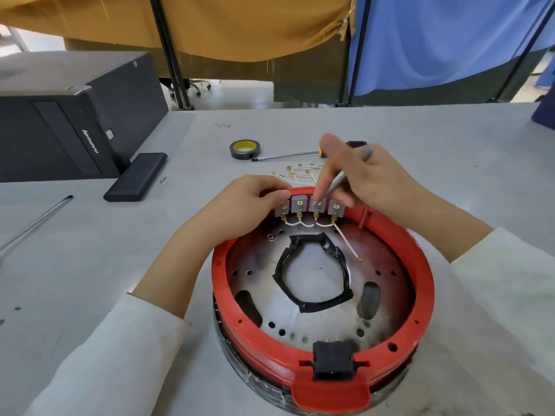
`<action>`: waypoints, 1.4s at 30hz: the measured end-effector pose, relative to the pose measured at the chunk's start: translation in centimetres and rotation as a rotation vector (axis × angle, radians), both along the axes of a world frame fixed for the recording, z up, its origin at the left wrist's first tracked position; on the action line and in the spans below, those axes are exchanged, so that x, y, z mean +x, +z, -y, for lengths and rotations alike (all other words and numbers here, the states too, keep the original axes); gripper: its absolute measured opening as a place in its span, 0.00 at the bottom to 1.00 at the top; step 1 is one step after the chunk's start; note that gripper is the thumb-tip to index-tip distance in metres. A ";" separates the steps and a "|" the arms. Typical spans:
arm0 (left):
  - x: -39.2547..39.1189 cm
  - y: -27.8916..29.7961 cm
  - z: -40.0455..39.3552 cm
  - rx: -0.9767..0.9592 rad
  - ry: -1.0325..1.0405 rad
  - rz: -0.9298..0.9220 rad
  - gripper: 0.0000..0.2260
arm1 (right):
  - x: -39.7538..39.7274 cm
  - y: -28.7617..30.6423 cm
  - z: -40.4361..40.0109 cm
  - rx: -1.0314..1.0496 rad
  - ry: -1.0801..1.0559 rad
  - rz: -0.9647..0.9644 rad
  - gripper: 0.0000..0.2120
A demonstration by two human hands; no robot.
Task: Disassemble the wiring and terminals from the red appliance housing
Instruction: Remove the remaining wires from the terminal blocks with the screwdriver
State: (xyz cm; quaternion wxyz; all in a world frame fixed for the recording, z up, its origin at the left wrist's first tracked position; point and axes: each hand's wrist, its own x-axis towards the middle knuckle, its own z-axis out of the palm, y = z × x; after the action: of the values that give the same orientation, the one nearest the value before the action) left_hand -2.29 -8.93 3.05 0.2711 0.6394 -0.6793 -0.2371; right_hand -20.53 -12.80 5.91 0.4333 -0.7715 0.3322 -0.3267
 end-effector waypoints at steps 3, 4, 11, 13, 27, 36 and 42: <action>0.3 -0.2 0.1 -0.017 -0.005 0.009 0.10 | 0.7 0.2 0.8 0.005 0.020 -0.080 0.25; 0.3 -0.3 0.2 -0.021 -0.008 0.002 0.09 | 1.2 0.0 1.0 0.020 0.027 -0.093 0.23; 0.5 -0.6 0.4 -0.032 -0.046 -0.037 0.10 | 1.7 -1.0 1.5 0.075 0.025 -0.075 0.20; 0.5 -0.5 0.5 -0.027 -0.066 -0.053 0.10 | 1.0 -0.2 1.6 0.080 0.053 -0.088 0.18; 0.3 -0.6 0.7 -0.012 -0.089 -0.057 0.10 | 0.2 -2.6 2.1 -0.049 -0.014 0.018 0.19; 0.3 -0.6 0.6 -0.018 -0.076 -0.030 0.10 | 0.1 -2.9 2.3 -0.102 0.023 -0.083 0.15; 0.2 -0.6 0.6 -0.010 -0.073 -0.036 0.09 | 0.4 -3.0 2.3 -0.108 0.047 -0.118 0.15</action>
State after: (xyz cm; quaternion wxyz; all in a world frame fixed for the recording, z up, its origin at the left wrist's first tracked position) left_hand -2.12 -9.53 2.48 0.2777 0.6084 -0.6984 -0.2549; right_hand -20.17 -15.12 2.95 0.3784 -0.8192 0.3208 -0.2878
